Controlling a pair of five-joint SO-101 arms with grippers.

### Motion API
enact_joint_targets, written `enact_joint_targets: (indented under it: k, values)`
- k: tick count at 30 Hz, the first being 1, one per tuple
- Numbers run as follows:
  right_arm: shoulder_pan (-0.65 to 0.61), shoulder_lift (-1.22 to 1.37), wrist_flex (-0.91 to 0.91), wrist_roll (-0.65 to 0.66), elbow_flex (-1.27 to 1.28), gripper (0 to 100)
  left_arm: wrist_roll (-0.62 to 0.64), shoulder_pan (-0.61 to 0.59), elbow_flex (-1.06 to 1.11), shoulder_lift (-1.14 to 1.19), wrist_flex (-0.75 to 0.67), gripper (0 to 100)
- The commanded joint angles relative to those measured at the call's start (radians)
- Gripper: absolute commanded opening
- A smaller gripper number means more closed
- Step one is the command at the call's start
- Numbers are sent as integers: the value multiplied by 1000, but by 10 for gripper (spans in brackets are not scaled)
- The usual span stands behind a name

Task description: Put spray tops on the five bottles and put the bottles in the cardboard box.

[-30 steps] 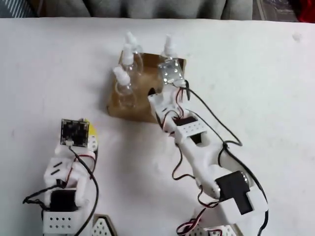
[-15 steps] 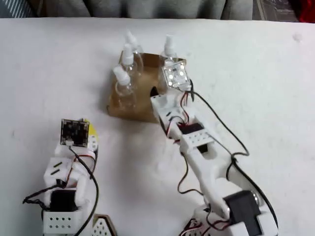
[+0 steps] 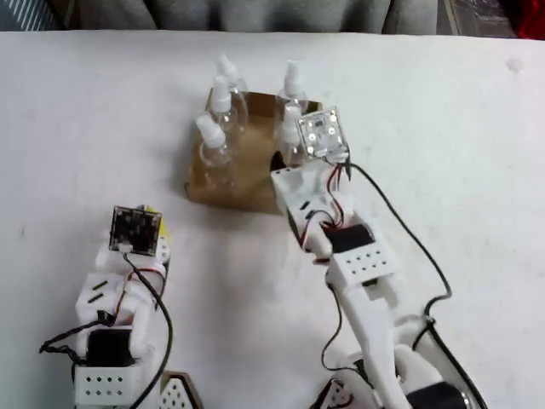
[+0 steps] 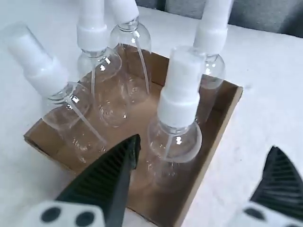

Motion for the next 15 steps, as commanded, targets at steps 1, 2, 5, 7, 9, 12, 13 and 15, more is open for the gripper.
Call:
enact_joint_targets:
  k: [1, 2, 5, 7, 9, 12, 13, 15]
  values:
    - [7, -113, 110, 9, -8, 341, -14, -10, -2, -13, -14, 28]
    - [10, -131, 137, 9, 0, 341, -14, -10, -2, -13, -14, 28]
    - [15, -199, 171, 9, 46, 341, -14, -12, -2, -13, -14, 28]
    - [15, -252, 171, 9, 94, 341, -15, -13, -2, -13, -14, 28]
    - [15, -311, 171, 9, 140, 341, -15, -13, -2, -13, -14, 28]
    - [16, -401, 173, 9, 204, 341, -15, -15, -2, -13, -14, 28]
    - [19, -432, 173, 9, 226, 341, -15, -15, -2, -13, -14, 28]
    - [41, -492, 174, 9, 262, 341, -15, -15, -2, -13, -14, 28]
